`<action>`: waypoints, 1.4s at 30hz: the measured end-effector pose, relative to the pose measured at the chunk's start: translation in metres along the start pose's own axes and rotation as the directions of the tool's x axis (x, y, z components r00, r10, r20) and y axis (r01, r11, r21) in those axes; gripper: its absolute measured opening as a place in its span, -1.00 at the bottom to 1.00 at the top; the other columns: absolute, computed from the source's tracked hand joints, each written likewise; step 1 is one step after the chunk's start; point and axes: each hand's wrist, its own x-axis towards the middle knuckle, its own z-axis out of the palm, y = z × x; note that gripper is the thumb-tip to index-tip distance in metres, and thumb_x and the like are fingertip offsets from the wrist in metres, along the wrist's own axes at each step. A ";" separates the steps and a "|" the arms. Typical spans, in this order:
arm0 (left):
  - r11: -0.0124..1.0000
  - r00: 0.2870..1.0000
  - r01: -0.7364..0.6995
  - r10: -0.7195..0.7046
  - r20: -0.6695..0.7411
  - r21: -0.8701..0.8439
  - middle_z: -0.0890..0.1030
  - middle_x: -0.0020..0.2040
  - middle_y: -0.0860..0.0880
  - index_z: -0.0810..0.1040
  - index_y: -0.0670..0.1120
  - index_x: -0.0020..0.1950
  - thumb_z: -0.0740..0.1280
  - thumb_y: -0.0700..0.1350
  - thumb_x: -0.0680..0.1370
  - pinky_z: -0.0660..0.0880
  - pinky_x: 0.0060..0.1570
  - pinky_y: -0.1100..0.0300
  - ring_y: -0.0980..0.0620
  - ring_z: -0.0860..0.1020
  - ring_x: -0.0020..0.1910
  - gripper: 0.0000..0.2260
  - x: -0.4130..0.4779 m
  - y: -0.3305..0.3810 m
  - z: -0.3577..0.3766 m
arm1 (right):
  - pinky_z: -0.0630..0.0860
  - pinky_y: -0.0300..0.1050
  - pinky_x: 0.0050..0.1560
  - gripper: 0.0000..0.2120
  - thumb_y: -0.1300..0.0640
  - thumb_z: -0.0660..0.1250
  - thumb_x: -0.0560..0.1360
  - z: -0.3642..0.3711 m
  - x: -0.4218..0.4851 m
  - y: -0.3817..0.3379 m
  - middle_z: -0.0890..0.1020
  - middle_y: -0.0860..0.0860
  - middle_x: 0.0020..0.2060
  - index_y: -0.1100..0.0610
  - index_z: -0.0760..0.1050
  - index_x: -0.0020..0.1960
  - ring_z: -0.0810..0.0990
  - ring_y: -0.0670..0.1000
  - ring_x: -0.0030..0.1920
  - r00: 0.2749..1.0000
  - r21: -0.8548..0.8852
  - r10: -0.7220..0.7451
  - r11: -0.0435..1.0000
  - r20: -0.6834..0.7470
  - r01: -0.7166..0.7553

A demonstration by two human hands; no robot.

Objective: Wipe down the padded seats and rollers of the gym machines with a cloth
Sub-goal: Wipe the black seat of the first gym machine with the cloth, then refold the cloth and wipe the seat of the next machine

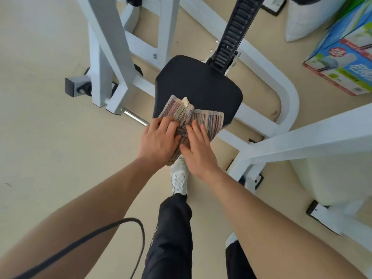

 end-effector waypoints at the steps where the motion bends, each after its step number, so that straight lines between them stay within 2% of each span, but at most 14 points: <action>1: 0.997 0.998 0.061 -0.060 0.010 -0.039 0.55 0.19 -0.04 0.53 -0.07 0.16 0.25 0.03 0.61 0.51 0.08 -0.01 -0.13 0.50 0.14 -0.77 -0.002 0.005 -0.007 | -0.06 0.02 0.62 -0.45 0.05 0.12 0.64 -0.001 -0.005 -0.008 0.06 0.00 0.64 0.09 0.14 0.61 -0.11 0.02 0.64 0.999 0.136 0.050 0.989 0.021 -0.052; 3: 0.948 0.973 0.226 -0.208 0.103 -0.222 0.53 0.04 -0.02 0.52 -0.08 0.03 0.32 -0.08 0.53 0.47 -0.12 0.07 -0.07 0.50 -0.01 -0.87 -0.003 0.016 -0.022 | 0.22 0.02 0.54 -0.53 0.13 0.19 0.57 -0.011 -0.011 -0.024 0.34 0.01 0.51 0.08 0.36 0.48 0.25 0.03 0.53 0.988 0.322 0.150 0.934 0.045 -0.157; 5: 0.818 0.926 0.375 -0.306 0.222 -0.437 0.51 -0.06 0.02 0.50 -0.08 -0.07 0.37 -0.16 0.43 0.38 -0.23 0.16 -0.02 0.49 -0.11 -0.89 -0.007 0.026 -0.043 | 0.51 0.01 0.15 -0.64 0.17 0.18 0.45 -0.028 -0.022 -0.042 0.63 -0.05 0.10 0.05 0.57 0.19 0.57 0.04 0.13 0.964 0.447 0.245 0.855 0.100 -0.263; 7: 0.743 0.917 0.392 -0.270 0.293 -0.542 0.51 -0.10 0.02 0.48 -0.08 -0.16 0.39 -0.22 0.38 0.39 -0.24 0.18 -0.01 0.50 -0.13 -0.88 -0.016 0.037 -0.067 | 0.48 -0.05 -0.22 -0.73 0.25 0.13 0.36 -0.046 -0.035 -0.054 0.61 -0.07 -0.30 0.07 0.57 -0.13 0.55 0.06 -0.23 0.945 0.509 0.304 0.798 0.119 -0.321; 10: 0.684 0.934 0.317 -0.104 0.343 -0.656 0.49 -0.20 0.08 0.45 -0.07 -0.23 0.35 -0.30 0.38 0.39 -0.20 0.22 0.04 0.46 -0.17 -0.84 -0.034 0.057 -0.112 | 0.55 0.01 0.00 -0.70 0.30 0.12 0.49 -0.080 -0.064 -0.070 0.65 0.05 0.05 0.04 0.55 0.02 0.64 0.14 0.07 0.918 0.458 0.380 0.800 0.113 -0.388; 14: 0.630 0.899 0.275 0.098 0.426 -0.727 0.44 -0.26 0.10 0.41 -0.04 -0.23 0.37 -0.32 0.40 0.36 -0.23 0.24 0.10 0.41 -0.27 -0.78 -0.051 0.072 -0.175 | 0.42 -0.10 0.20 -0.35 0.28 0.23 0.50 -0.132 -0.109 -0.086 0.25 0.03 0.45 -0.05 0.26 0.55 0.43 0.12 0.38 0.906 0.250 0.409 0.871 0.106 -0.422; 18: 0.584 0.837 0.225 0.294 0.461 -0.780 0.51 -0.13 0.09 0.42 0.08 -0.26 0.42 -0.28 0.43 0.43 -0.23 0.24 0.07 0.47 -0.16 -0.71 -0.063 0.080 -0.245 | 0.50 0.05 0.29 -0.52 0.22 0.32 0.37 -0.183 -0.153 -0.104 0.55 0.09 0.22 0.01 0.55 0.29 0.55 0.10 0.25 0.911 0.194 0.386 0.892 0.147 -0.409; 22: 0.566 0.765 0.293 0.345 0.544 -0.771 0.60 -0.14 0.04 0.52 0.01 -0.18 0.39 -0.26 0.52 0.45 -0.26 0.28 0.06 0.56 -0.14 -0.82 -0.075 0.094 -0.308 | 0.44 -0.13 -0.13 -0.92 0.22 0.35 0.46 -0.236 -0.204 -0.139 0.58 0.00 -0.18 0.07 0.56 -0.08 0.54 -0.01 -0.10 0.918 0.257 0.393 0.884 0.043 -0.390; 26: 0.484 0.676 0.398 0.419 0.606 -0.779 0.67 -0.24 -0.01 0.61 -0.15 -0.15 0.35 -0.07 0.59 0.55 -0.14 0.25 0.07 0.63 -0.21 -0.81 -0.090 0.122 -0.358 | 0.49 -0.08 -0.06 -0.86 0.14 0.33 0.37 -0.265 -0.251 -0.161 0.60 0.03 -0.22 0.10 0.60 -0.09 0.58 0.06 -0.12 0.918 0.337 0.393 0.872 -0.049 -0.355; 29: 0.484 0.738 0.414 0.317 0.596 -0.771 0.70 -0.06 -0.20 0.67 -0.17 -0.22 0.33 0.19 0.53 0.54 0.14 -0.01 -0.23 0.65 -0.02 -0.58 -0.101 0.148 -0.378 | 0.55 -0.06 0.04 -0.74 0.18 0.37 0.41 -0.279 -0.288 -0.171 0.68 0.03 -0.16 0.01 0.65 0.07 0.66 0.10 -0.05 0.928 0.374 0.354 0.881 -0.113 -0.290; 32: 0.523 0.843 0.324 0.219 0.492 -0.788 0.70 -0.14 -0.13 0.67 -0.13 -0.22 0.36 0.00 0.58 0.54 -0.19 0.26 -0.06 0.66 -0.16 -0.72 -0.121 0.177 -0.392 | 0.58 -0.08 0.14 -0.62 0.21 0.40 0.44 -0.289 -0.331 -0.172 0.73 0.04 0.01 -0.01 0.63 0.24 0.70 0.07 0.04 0.931 0.324 0.314 0.914 -0.188 -0.243; 34: 0.566 0.880 0.222 0.234 0.413 -0.794 0.66 -0.17 -0.05 0.68 -0.11 -0.19 0.37 -0.03 0.58 0.47 -0.19 0.26 0.03 0.59 -0.16 -0.77 -0.142 0.197 -0.401 | 0.51 -0.19 0.09 -0.58 0.18 0.39 0.47 -0.294 -0.364 -0.166 0.68 -0.01 0.11 0.01 0.59 0.32 0.65 0.02 0.07 0.915 0.249 0.335 0.928 -0.224 -0.279; 38: 0.607 0.926 0.169 0.173 0.336 -0.777 0.64 -0.15 -0.02 0.63 -0.14 -0.04 0.45 -0.10 0.53 0.48 -0.23 0.31 0.08 0.56 -0.19 -0.88 -0.181 0.238 -0.396 | 0.47 -0.14 -0.02 -0.76 0.14 0.40 0.46 -0.301 -0.439 -0.143 0.66 0.08 0.06 0.08 0.63 0.12 0.61 0.09 0.05 0.867 0.171 0.389 0.921 -0.312 -0.351; 42: 0.760 0.897 0.123 0.191 0.399 -0.639 0.63 -0.03 -0.11 0.44 -0.02 0.25 0.50 -0.19 0.45 0.61 -0.11 0.04 -0.04 0.63 -0.12 -0.57 -0.219 0.285 -0.374 | 0.41 -0.17 0.17 -0.63 0.21 0.41 0.51 -0.309 -0.512 -0.128 0.63 0.12 0.22 0.17 0.58 0.31 0.58 0.10 0.23 0.892 0.302 0.314 0.929 -0.326 -0.216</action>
